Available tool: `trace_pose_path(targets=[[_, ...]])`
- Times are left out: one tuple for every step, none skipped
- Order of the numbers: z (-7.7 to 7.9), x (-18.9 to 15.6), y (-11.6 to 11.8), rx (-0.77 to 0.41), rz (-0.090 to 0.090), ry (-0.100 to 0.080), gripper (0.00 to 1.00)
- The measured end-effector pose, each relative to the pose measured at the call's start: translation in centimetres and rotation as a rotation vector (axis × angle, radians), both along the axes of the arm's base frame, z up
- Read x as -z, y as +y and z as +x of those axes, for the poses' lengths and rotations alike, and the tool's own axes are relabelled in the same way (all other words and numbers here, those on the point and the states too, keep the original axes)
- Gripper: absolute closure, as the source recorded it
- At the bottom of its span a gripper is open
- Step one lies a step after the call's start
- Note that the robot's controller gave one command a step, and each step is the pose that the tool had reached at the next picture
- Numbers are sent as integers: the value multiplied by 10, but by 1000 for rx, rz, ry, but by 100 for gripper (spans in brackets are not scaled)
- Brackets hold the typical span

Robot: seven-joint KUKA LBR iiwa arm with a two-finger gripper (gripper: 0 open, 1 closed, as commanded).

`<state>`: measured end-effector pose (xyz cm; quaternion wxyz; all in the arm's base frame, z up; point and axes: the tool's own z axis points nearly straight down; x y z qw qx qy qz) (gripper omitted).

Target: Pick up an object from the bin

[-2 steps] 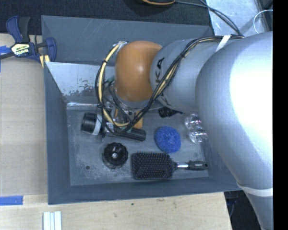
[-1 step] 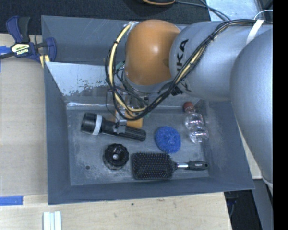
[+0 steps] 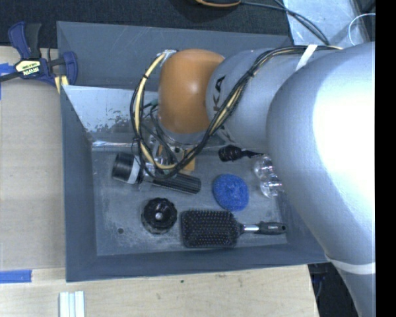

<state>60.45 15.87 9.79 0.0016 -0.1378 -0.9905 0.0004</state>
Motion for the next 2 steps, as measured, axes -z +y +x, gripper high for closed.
trace_pose_path(targets=[[-5, 27, -47, -74, 3, -19, 0], [14, 28, 13, 85, 0, -2, 100]])
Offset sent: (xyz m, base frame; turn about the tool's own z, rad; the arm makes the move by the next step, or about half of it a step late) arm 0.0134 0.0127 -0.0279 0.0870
